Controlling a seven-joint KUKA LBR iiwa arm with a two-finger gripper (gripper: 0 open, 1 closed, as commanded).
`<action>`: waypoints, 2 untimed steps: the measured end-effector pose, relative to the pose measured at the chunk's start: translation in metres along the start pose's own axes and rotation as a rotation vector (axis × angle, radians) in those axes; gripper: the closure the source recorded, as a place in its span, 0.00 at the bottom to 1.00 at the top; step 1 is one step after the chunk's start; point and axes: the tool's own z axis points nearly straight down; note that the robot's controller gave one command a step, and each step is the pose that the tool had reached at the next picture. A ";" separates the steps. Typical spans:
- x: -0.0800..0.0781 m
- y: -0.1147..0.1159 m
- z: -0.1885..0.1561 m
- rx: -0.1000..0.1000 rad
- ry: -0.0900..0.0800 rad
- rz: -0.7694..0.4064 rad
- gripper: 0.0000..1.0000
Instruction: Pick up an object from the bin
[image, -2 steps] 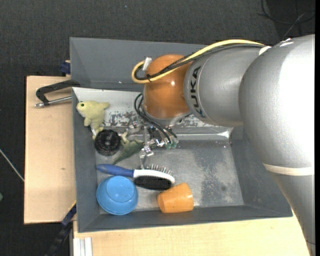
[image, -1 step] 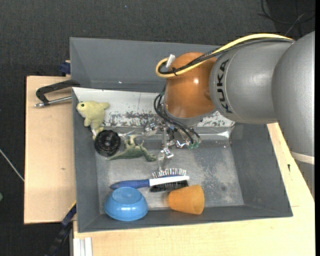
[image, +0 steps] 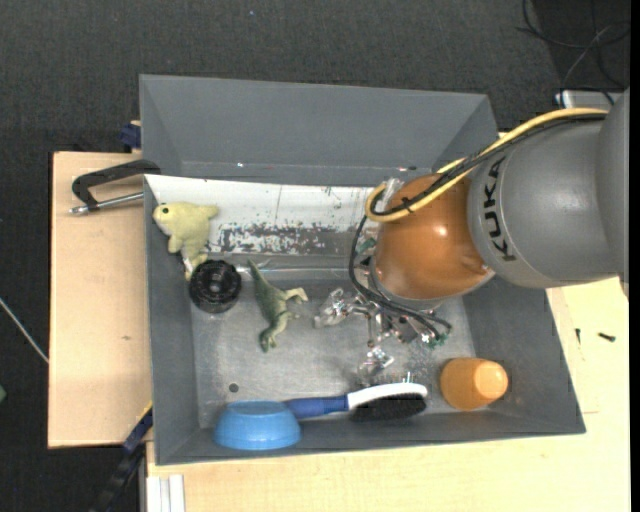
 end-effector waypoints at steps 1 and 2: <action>0.053 -0.019 -0.080 -0.002 0.013 -0.003 0.00; 0.082 -0.056 -0.017 -0.013 0.028 -0.087 0.00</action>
Offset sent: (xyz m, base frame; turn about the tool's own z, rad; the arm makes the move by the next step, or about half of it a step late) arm -0.0391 -0.0421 0.0740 -0.0085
